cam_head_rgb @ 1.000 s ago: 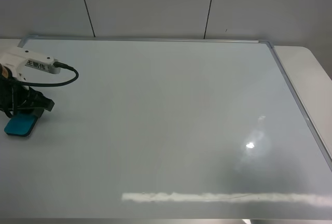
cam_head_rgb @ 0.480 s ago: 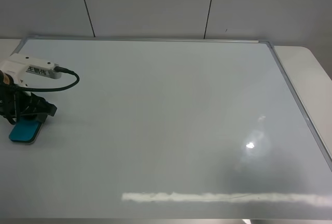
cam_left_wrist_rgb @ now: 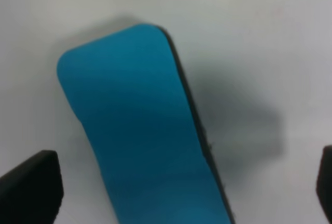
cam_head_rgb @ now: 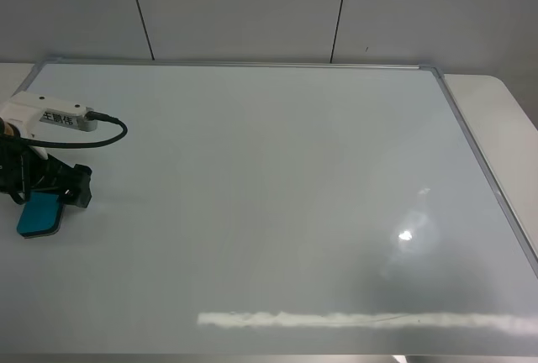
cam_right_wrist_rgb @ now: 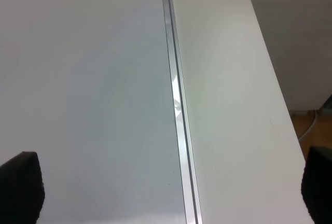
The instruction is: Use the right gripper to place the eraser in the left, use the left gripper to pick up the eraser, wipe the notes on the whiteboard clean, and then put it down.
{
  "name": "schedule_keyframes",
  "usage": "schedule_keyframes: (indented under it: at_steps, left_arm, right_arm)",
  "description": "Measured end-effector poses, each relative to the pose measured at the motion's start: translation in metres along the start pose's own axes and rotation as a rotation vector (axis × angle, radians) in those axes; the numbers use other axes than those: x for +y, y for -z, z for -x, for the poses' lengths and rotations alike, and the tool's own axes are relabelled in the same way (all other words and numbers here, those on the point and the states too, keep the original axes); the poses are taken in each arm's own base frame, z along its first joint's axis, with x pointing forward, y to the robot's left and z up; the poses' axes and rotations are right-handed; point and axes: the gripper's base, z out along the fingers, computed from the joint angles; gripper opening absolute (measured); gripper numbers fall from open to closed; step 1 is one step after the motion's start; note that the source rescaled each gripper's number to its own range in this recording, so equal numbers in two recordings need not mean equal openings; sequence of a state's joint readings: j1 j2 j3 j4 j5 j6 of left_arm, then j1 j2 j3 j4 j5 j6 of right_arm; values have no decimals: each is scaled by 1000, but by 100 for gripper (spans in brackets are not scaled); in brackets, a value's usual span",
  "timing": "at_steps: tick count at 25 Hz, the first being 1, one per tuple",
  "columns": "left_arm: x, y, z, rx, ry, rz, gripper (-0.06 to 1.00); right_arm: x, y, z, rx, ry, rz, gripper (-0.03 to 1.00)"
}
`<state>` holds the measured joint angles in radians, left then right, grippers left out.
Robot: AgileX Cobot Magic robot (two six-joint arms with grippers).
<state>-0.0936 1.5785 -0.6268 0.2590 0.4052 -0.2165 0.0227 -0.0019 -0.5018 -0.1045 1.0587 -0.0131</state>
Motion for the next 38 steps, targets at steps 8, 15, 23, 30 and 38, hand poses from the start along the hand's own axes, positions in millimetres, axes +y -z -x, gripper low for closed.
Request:
schedule_keyframes:
  at_steps: [8,15,23,30,38]
  left_arm:
    - [4,13,14,49,15,31,99]
    - [14,83,55,-171,63,53,100]
    - [27,198,34,-490,123,67,100]
    - [38,275,-38,-715,168,118,100]
    - [35,291,-153,-808,261,49,100]
  right_arm:
    - [0,0,0,0,0,0,100]
    - [0,0,0,0,0,0,100]
    - [0,0,0,0,0,0,100]
    - [0,0,0,0,0,0,100]
    - [0,0,0,0,0,0,100]
